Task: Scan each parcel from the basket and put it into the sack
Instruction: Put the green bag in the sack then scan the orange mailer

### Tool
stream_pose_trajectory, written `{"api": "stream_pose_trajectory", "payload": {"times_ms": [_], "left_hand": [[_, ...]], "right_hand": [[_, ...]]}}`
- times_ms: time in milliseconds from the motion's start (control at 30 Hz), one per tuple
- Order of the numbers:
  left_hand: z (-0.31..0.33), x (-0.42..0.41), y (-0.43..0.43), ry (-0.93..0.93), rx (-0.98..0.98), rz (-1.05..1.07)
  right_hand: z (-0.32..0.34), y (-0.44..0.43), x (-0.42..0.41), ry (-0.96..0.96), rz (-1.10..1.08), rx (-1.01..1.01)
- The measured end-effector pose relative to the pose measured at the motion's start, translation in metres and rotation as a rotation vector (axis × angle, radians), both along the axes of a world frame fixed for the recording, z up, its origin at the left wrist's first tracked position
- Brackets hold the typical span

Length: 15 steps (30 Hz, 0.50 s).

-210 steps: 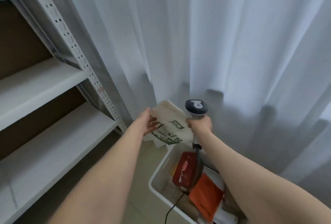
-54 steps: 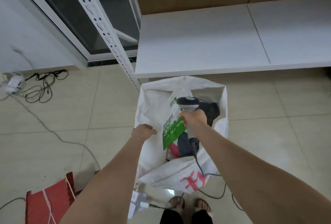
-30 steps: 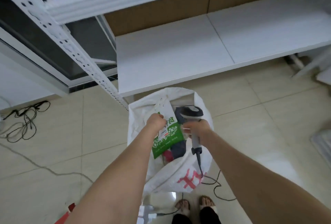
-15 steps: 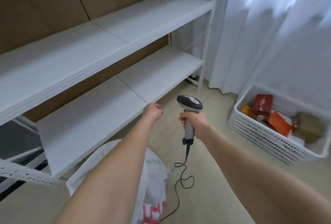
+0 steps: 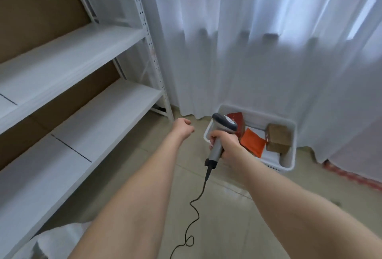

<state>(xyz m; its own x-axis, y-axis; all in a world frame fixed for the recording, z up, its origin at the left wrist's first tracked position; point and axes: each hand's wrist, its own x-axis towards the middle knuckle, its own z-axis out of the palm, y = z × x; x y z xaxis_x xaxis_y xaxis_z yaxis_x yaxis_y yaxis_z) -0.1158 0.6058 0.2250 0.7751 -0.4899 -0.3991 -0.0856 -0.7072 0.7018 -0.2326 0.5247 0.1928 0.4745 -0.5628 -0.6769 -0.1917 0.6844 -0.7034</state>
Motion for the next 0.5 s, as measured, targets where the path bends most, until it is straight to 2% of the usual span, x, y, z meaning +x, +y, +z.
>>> {"api": "stream_pose_trajectory", "payload": {"times_ms": [233, 367, 500], "left_hand": [[-0.034, 0.002, -0.138, 0.043, 0.015, -0.088], [-0.069, 0.023, -0.223, 0.078, 0.02, -0.13], [-0.112, 0.053, -0.305, 0.129, 0.063, -0.158]], "right_hand": [[-0.029, -0.125, -0.009, 0.053, -0.128, 0.017], [-0.056, -0.203, 0.002, 0.049, -0.221, 0.053], [-0.093, -0.288, 0.024, 0.123, -0.241, 0.104]]}}
